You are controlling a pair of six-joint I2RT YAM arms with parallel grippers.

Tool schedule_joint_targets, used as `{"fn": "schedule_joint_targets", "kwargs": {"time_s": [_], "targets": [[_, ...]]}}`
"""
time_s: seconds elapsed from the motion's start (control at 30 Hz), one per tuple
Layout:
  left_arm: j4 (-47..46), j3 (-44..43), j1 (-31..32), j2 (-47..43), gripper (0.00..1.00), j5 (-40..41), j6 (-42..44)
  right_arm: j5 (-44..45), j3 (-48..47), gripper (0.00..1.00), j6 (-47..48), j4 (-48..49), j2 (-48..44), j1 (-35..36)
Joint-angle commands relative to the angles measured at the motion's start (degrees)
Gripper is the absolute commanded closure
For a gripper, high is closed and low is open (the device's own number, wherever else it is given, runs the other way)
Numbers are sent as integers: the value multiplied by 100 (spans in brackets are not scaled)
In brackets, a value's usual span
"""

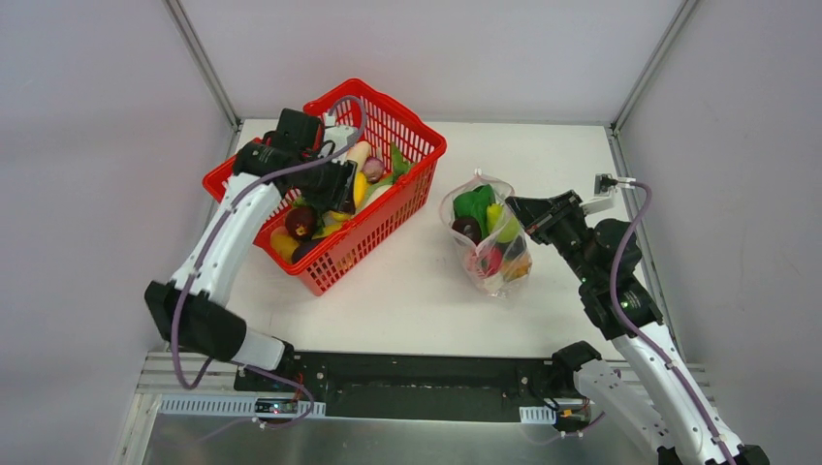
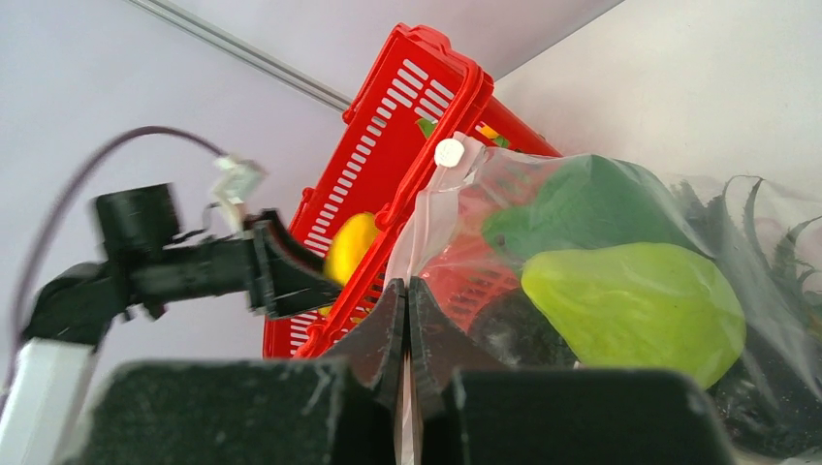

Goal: Place the food in the zip-top bag and seal the zipper
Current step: Pick up the fake fruit from the bin, then place the fake fruit in the zipper food storage bag.

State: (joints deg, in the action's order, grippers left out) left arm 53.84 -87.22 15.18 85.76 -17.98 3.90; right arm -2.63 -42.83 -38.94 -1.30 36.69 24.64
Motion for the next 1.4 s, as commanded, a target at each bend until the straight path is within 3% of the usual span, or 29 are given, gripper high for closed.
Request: {"fn": "schedule_joint_targets", "kwargs": {"time_s": [0.0,0.2,0.43,0.53,0.87,1.03,1.13,1.27,1.37], "targets": [[-372,-534,643,-1028,89,-250,-538,-38,-166,100,-18,284,-61,21],[-1943,-313,1680,-1414,95,-625,-1738,-51,-112,100,-9,382,-44,22],[-5010,1165,2310,-1435,95,270,-4139,-47,-130,100,42,376,-60,15],[-5615,1306,2707,-1268,95,705,-4415,-27,-128,100,44,376,-58,20],[-6253,1357,3380,-883,90,901,-4733,-20,-121,100,35,367,-32,17],[-5914,1432,3522,-758,84,743,-4522,-5,-129,100,40,363,-45,16],[-6187,1740,3565,-710,82,746,-4738,2,-138,100,36,367,-45,21],[-5550,1388,3793,-543,81,920,-4510,-33,-130,100,5,378,-29,17],[-5577,1415,3962,-511,78,924,-4512,13,-117,100,9,367,-87,16]]}}
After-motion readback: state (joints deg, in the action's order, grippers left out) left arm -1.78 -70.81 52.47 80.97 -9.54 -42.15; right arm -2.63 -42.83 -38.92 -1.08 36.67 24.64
